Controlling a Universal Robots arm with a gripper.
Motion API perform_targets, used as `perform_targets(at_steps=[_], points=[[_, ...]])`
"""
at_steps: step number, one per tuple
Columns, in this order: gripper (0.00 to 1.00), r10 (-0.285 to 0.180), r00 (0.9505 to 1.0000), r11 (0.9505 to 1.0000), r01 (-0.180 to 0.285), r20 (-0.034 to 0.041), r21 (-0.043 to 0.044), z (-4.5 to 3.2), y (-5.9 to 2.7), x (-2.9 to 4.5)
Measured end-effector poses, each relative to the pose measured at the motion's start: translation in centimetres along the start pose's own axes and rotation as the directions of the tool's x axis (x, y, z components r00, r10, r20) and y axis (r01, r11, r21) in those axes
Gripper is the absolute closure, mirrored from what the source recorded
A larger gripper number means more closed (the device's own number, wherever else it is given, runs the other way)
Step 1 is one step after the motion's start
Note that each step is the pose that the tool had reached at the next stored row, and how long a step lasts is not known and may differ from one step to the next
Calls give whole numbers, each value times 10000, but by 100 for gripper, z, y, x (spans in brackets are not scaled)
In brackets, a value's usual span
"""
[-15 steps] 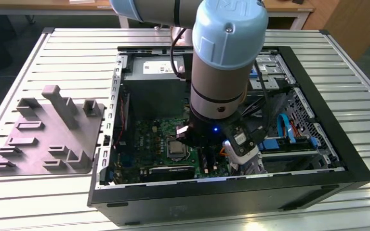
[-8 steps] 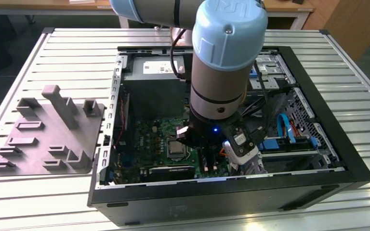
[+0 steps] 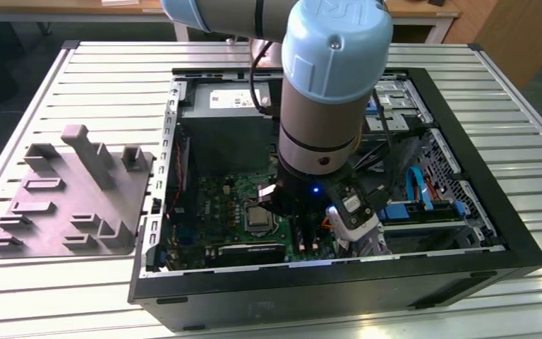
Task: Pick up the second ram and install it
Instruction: 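Press down the second ram until it locks into place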
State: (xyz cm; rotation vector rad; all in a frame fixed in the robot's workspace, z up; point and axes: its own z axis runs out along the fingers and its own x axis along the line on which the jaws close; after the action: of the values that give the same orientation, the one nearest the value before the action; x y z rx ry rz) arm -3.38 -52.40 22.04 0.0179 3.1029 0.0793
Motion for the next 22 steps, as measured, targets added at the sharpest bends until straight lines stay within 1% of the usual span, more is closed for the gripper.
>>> perform_targets(at_steps=[2,7,11,17,22], points=[[90,-1,10000,10000,1,-10,37,-87,0,-2],[90,-1,10000,10000,1,-10,47,-301,11,-10],[90,-4,10000,10000,4,-10,85,-432,18,-15],[90,-2,10000,10000,2,-9,88,-436,30,-15],[90,-3,10000,10000,3,-9,88,-422,130,-14]])
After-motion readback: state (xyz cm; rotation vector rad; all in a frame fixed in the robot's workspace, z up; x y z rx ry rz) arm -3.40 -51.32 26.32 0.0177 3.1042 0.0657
